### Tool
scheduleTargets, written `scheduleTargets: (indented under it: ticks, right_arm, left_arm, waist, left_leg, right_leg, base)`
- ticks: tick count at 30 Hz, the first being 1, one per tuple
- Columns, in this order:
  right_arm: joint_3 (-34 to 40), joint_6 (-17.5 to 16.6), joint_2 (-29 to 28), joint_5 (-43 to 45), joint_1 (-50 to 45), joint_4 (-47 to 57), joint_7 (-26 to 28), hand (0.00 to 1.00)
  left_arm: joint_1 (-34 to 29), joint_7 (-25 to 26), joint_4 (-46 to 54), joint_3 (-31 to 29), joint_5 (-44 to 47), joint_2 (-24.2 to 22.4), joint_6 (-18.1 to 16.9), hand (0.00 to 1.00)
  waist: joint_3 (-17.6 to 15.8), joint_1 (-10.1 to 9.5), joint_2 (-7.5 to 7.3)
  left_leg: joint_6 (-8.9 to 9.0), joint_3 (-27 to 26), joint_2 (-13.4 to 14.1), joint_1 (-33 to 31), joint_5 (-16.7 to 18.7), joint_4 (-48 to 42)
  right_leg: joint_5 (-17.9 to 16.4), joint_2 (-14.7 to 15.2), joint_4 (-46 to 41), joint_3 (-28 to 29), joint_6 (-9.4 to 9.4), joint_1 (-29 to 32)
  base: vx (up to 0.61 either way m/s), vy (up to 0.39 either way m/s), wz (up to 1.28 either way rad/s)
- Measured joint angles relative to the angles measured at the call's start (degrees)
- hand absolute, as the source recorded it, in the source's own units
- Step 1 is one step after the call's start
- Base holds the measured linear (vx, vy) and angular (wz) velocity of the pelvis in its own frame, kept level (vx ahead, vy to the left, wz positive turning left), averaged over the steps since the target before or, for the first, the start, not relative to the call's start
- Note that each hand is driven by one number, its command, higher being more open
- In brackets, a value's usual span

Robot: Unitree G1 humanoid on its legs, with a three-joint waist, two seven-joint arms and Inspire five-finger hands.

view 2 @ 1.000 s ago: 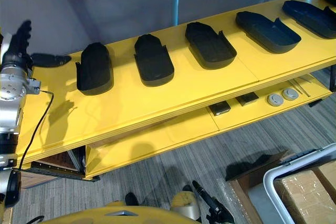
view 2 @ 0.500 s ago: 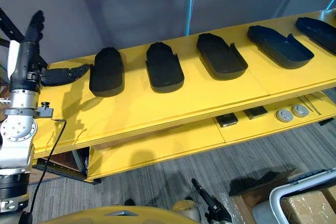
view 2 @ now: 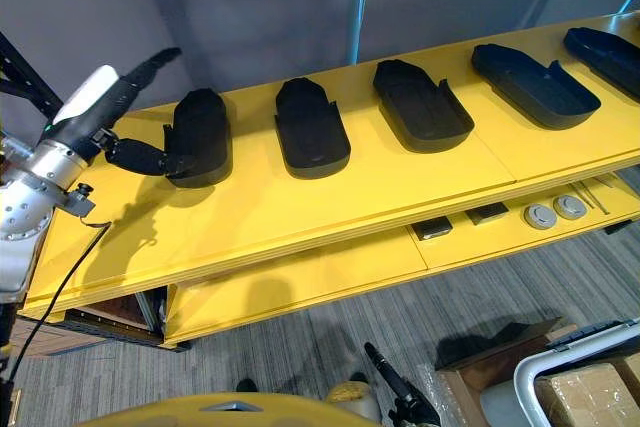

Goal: Walk over and take three plastic housings, then place them on the shelf

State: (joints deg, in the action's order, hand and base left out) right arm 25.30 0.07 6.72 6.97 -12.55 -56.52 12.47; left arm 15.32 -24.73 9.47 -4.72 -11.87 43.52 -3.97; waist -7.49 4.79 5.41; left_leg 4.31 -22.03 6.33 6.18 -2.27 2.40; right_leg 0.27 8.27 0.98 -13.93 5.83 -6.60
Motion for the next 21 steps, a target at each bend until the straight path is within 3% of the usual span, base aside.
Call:
scheduleTargets:
  ticks: [4,9,21]
  right_arm:
    - [1.27,1.01,0.2,0.0,-0.05,0.04,-0.07,1.0]
    - [1.52,2.29,0.37,0.0,0.31,0.18,-0.07,1.0]
    - [1.73,3.37,0.37,0.2,1.53,1.14,-0.25,1.0]
  left_arm:
    - [0.9,-9.57,-0.32,1.94,0.05,0.33,5.88,1.0]
    - [2.8,-14.77,-4.01,2.74,0.17,1.47,10.28,1.0]
    - [3.33,-19.18,-6.91,3.38,-4.21,3.13,12.94,1.0]
  waist:
    - [0.07,0.34,0.6]
    - [0.04,0.22,0.6]
    - [-0.71,0.31,1.07]
  left_leg:
    - [-0.04,-0.03,0.05,-0.7,-0.04,-0.08]
    - [-0.06,-0.04,0.06,-0.75,-0.05,-0.07]
    - [-0.08,-0.03,0.12,-0.74,-0.06,-0.25]
  right_leg:
    - [0.0,-0.03,-0.18,0.11,0.01,0.85]
    - [-0.17,-0.01,-0.86,0.19,-0.17,1.24]
    - [-0.29,0.04,-1.11,0.2,-0.28,1.31]
  base:
    - [0.0,0.0,0.0]
    - [0.0,0.0,0.0]
    - [0.0,0.0,0.0]
